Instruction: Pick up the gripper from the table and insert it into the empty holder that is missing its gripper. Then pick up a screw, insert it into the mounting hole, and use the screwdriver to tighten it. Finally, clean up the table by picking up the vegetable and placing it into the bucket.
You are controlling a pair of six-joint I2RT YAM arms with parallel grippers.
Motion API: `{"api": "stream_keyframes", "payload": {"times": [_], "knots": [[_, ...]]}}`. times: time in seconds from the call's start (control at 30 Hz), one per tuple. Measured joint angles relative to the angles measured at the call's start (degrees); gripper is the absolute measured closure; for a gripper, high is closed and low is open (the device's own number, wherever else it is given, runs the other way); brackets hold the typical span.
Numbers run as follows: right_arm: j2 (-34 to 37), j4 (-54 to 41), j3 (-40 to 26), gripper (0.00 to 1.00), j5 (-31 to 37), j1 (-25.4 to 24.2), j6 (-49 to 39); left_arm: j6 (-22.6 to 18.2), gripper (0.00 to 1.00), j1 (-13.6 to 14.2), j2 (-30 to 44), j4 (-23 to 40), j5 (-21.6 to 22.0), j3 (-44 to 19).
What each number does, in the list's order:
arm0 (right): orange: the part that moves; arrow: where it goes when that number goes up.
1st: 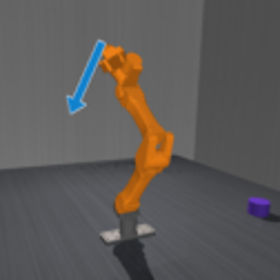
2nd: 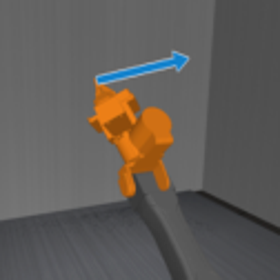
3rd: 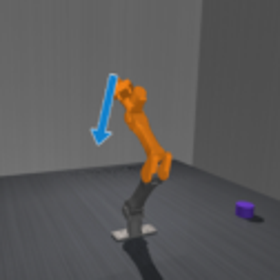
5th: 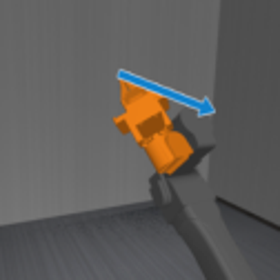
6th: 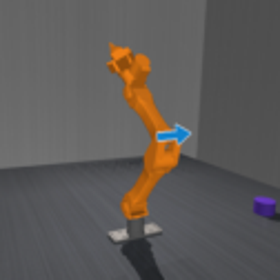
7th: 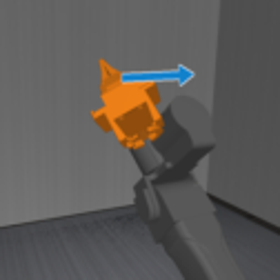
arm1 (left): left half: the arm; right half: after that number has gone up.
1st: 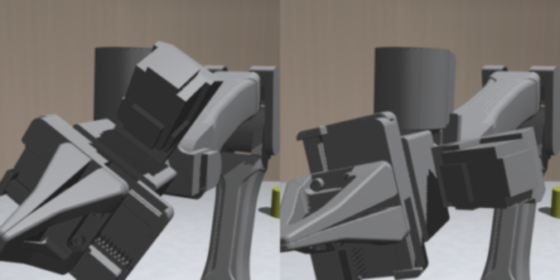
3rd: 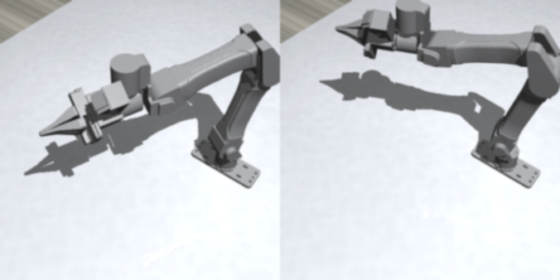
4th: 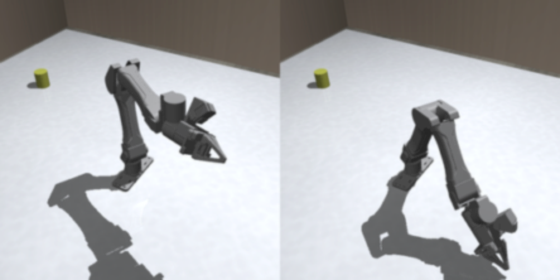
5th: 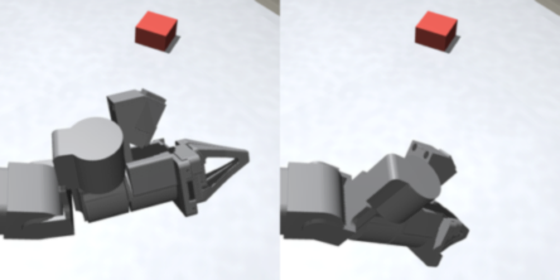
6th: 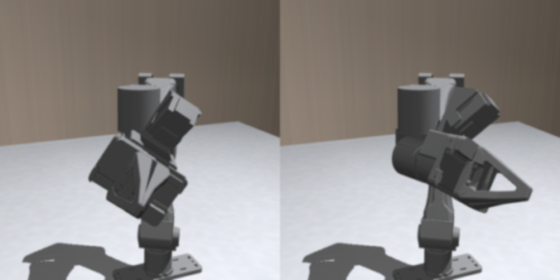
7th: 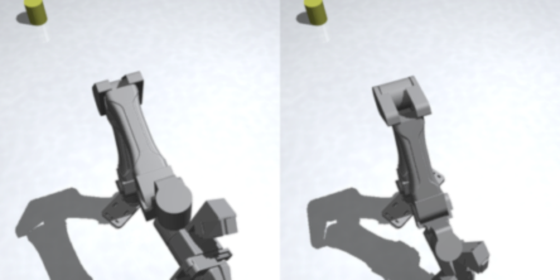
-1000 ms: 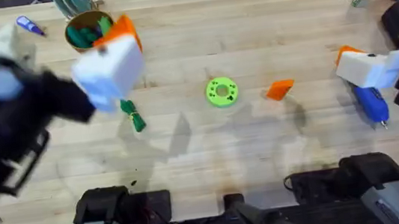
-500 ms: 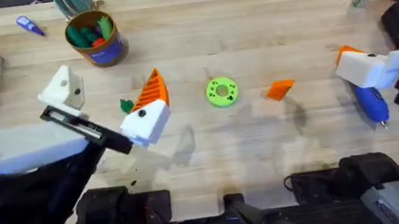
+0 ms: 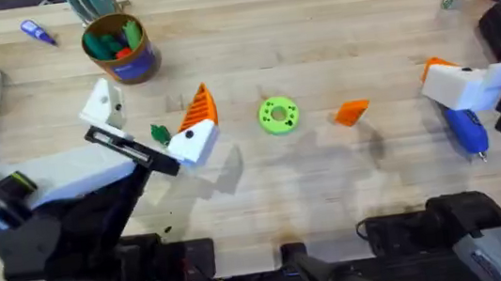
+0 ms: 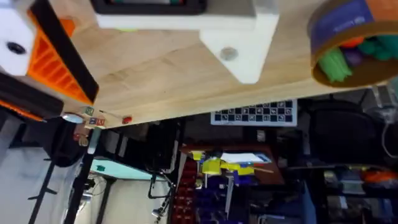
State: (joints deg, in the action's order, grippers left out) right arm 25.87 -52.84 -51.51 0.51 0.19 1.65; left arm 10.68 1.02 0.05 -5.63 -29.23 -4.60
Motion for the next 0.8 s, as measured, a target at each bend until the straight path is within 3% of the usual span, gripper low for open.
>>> {"api": "stream_keyframes", "payload": {"times": [0.17, 0.37, 0.5, 0.63, 0.8], "knots": [[0.00, 0.00, 0.00, 0.010, 0.00, 0.00, 0.00, 3.70, 0.015, 0.95, 0.00, -0.02, -0.13, 3.02], [0.00, 0.00, 0.00, 0.010, 0.00, 0.00, 0.00, 7.22, 0.015, 3.99, 0.00, 8.66, -0.17, 4.06], [0.01, -0.01, 0.00, 0.010, 0.00, 0.00, 0.00, 8.03, 0.016, 5.50, 0.15, 9.03, -1.53, 4.06], [0.00, 0.00, 0.00, 0.009, 0.00, 0.00, 0.00, 7.16, 0.015, 5.60, 0.15, 8.86, -5.34, 4.06], [0.00, -0.01, 0.00, 0.010, 0.00, 0.00, 0.00, 1.33, 0.015, 5.62, 0.15, 9.32, -12.26, 4.06]]}}
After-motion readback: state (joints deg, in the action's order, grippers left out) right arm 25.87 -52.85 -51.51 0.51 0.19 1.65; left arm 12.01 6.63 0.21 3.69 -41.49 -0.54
